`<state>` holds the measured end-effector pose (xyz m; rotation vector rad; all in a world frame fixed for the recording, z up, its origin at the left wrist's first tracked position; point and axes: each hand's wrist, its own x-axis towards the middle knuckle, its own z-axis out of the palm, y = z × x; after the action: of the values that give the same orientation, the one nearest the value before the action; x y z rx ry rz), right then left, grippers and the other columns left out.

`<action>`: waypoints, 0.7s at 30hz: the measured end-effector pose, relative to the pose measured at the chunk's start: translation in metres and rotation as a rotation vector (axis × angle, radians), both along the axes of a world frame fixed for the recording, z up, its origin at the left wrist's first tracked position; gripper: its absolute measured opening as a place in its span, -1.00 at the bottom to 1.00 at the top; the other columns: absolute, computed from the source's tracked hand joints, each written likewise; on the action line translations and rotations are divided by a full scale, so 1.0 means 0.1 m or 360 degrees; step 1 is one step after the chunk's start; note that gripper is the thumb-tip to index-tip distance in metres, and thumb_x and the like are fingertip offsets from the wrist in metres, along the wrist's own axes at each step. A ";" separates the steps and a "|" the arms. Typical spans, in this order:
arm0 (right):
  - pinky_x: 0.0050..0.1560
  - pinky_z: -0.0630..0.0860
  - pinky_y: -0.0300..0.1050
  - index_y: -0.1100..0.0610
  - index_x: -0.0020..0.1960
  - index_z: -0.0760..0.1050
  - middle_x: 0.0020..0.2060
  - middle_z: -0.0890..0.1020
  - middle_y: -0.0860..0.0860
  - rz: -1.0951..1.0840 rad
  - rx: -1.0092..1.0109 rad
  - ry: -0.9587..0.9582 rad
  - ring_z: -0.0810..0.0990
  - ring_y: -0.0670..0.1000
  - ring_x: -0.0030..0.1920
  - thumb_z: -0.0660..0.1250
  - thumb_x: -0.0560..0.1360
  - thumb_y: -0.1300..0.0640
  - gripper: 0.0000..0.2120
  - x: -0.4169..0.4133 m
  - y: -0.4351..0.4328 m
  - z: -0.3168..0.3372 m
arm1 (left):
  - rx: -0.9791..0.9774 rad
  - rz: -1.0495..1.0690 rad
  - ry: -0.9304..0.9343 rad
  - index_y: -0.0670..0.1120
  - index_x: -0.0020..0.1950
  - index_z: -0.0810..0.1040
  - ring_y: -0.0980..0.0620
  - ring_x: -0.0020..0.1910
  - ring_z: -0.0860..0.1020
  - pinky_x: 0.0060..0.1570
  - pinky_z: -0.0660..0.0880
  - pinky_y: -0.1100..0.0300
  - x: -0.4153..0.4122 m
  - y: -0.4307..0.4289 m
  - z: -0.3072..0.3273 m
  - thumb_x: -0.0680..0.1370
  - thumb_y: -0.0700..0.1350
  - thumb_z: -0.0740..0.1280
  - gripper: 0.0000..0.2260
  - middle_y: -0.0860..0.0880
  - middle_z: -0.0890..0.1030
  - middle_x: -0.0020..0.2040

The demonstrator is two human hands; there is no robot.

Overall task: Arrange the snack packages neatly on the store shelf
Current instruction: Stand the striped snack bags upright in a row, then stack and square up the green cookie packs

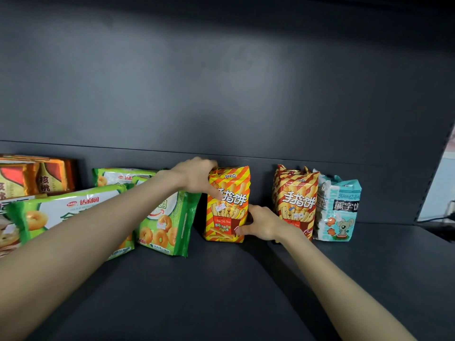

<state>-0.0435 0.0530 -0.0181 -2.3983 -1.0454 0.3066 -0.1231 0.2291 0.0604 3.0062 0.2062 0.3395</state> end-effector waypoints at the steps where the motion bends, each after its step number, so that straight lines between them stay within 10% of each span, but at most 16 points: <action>1: 0.35 0.37 -0.04 0.11 0.42 0.28 0.33 0.46 0.04 -0.0004 -0.0035 -0.0057 0.42 0.07 0.34 0.38 0.48 0.07 -0.44 -0.02 -0.02 0.03 | 0.0079 0.0013 -0.0048 -0.09 0.35 0.37 -0.09 0.18 0.51 0.12 0.52 -0.06 -0.02 -0.03 0.01 0.33 0.24 0.46 -0.28 -0.07 0.54 0.25; 21: 0.23 0.46 0.06 0.17 0.30 0.43 0.25 0.51 0.12 0.0007 0.0038 -0.0844 0.48 0.13 0.24 0.36 0.49 -0.01 -0.55 -0.79 0.05 0.93 | 0.0191 -0.0017 -0.0166 -0.07 0.24 0.50 -0.05 0.11 0.53 0.14 0.48 0.06 -1.23 0.30 0.44 0.48 0.08 0.38 -0.60 -0.06 0.60 0.13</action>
<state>-0.1225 0.0575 0.0750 -2.5147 -1.2620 -0.3620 -0.2464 0.2591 0.1048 3.0948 0.1666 0.5243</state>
